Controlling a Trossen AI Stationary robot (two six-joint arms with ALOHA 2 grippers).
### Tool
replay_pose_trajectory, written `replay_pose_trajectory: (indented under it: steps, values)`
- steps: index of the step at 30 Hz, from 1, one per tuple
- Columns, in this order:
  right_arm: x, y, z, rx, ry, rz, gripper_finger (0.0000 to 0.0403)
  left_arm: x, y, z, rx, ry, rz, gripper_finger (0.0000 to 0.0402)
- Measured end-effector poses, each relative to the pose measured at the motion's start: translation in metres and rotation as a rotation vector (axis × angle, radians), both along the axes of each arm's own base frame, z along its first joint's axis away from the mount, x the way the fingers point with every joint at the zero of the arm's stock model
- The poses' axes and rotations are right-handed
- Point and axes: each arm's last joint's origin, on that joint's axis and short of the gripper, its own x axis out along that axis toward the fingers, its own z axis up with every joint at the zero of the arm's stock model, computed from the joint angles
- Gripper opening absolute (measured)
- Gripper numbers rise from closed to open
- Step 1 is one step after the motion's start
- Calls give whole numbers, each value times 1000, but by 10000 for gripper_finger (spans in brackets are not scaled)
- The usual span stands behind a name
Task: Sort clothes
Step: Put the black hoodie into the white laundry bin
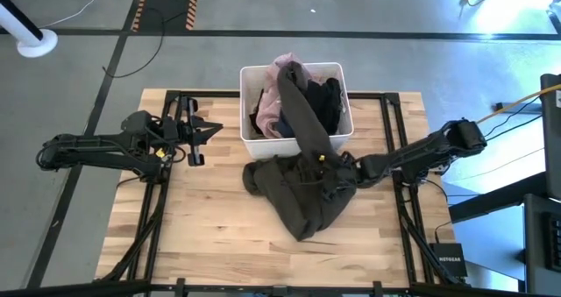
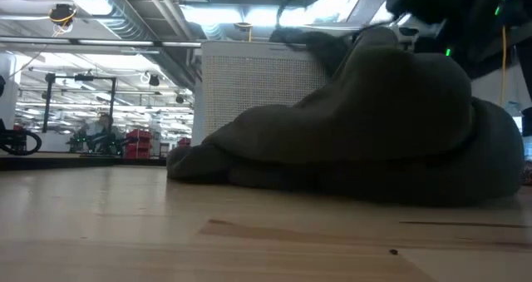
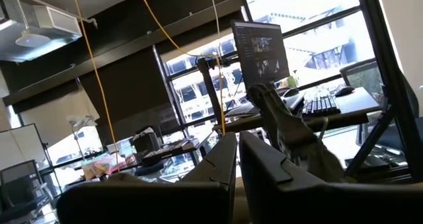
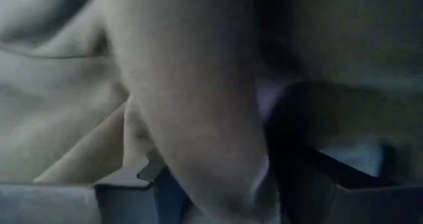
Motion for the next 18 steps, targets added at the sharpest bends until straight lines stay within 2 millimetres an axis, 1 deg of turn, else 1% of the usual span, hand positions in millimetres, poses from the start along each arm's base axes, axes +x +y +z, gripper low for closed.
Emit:
replay_pose_trajectory:
  steps: [3, 7, 9, 11, 13, 14, 18]
  values:
    - [1, -5, -20, 30, -8, -6, 214, 0, 0, 0, 0, 0, 0, 15]
    - [4, -6, -40, 13, 19, -15, 214, 0, 0, 0, 0, -1, 0, 15]
    - [8, -6, -46, -1, 29, -3, 210, 0, 0, 0, 0, -1, 0, 15]
    - [10, -5, -51, -3, 36, 10, 194, 0, 0, 0, 0, -1, 0, 15]
    - [13, -4, -53, 9, 29, 32, 164, 0, 0, 0, -1, 0, 0, 15]
    - [13, -3, -53, 18, 24, 42, 143, 0, 0, 0, -1, 0, 0, 15]
    - [21, -1, -47, 45, -2, 101, 37, 0, 0, 0, -1, 0, 0, 15]
